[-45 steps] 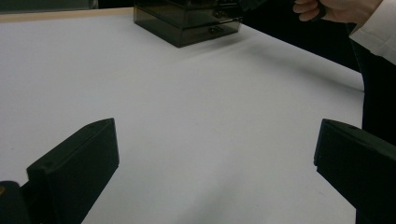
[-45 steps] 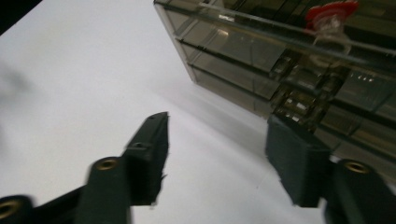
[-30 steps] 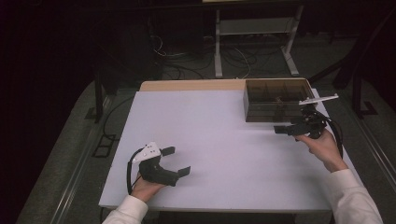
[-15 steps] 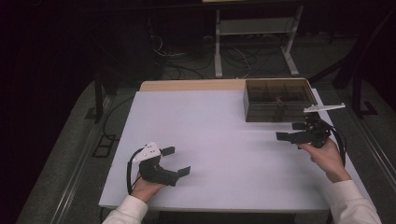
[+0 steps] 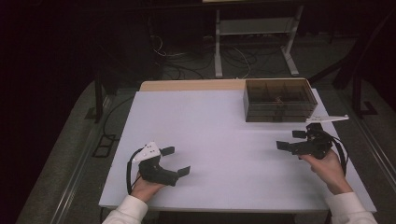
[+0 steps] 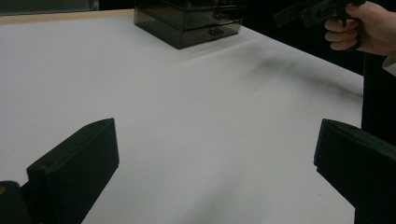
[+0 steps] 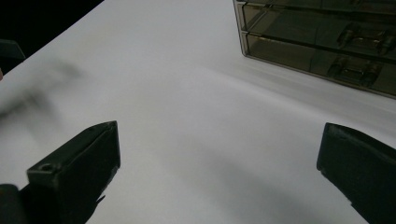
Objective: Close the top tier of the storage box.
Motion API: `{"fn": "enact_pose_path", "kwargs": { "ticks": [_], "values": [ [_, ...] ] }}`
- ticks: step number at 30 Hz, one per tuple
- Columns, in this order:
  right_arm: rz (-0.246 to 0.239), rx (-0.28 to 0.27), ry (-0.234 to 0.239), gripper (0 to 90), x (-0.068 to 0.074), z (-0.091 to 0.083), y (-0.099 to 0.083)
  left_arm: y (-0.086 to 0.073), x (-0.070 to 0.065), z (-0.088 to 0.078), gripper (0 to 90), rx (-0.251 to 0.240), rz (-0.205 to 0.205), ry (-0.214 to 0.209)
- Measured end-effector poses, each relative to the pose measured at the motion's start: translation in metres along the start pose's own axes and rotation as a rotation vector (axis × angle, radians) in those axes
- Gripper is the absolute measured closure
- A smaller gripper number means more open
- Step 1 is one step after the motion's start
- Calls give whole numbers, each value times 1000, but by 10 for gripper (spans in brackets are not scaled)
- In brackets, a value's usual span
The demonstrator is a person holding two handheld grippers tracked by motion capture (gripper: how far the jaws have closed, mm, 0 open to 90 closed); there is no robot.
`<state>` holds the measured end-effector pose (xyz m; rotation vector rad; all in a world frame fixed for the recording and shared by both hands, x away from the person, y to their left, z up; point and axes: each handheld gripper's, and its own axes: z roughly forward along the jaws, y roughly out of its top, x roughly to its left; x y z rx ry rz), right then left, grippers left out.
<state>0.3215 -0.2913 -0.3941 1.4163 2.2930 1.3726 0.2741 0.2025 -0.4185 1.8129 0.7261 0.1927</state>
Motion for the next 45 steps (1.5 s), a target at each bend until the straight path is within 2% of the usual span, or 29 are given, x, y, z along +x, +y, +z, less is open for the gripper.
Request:
{"fn": "enact_pose_path", "kwargs": {
  "ticks": [24,39,45],
  "values": [
    [-59,-51,46,0,19,-3,-40,0,2,-1,0,-4,-3,11],
    [-80,-87,38,0,26,-9,-59,0,1,0,0,0,-3,8],
    [-88,-76,28,0,26,-8,-65,0,2,0,0,1,-4,5]
  ]
}}
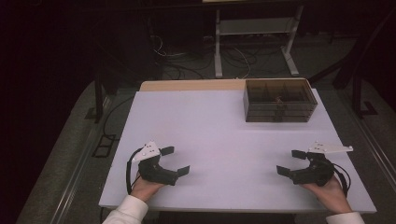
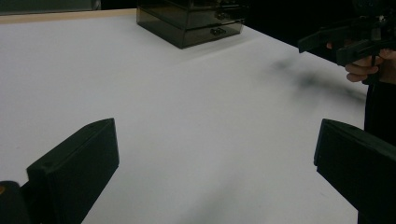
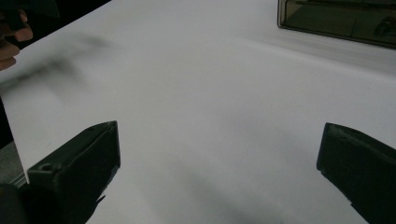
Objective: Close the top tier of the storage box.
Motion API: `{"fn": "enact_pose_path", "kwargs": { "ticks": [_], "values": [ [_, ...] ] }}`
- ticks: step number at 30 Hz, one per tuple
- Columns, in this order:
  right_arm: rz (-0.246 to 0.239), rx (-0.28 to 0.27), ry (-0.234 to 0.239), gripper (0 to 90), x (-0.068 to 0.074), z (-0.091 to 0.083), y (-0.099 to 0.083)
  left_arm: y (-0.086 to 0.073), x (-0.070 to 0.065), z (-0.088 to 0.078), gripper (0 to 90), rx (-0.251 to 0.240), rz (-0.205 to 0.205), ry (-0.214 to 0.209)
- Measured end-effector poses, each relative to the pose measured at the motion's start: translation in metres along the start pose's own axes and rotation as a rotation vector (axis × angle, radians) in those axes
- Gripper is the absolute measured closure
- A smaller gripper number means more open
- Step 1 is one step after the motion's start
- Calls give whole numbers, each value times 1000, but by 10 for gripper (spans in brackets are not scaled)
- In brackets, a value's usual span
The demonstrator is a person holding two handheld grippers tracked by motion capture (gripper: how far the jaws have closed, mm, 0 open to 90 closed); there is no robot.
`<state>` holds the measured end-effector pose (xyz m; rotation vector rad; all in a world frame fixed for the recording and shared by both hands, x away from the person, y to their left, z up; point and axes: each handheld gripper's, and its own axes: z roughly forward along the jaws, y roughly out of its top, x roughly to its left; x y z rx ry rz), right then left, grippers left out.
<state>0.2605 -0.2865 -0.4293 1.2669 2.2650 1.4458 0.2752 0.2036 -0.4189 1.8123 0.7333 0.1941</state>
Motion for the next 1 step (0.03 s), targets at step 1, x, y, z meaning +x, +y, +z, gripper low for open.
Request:
{"fn": "enact_pose_path", "kwargs": {
  "ticks": [1],
  "values": [
    [1,1,-1,0,0,0,0,0,0,0,0,0,-1,0]
  ]
}}
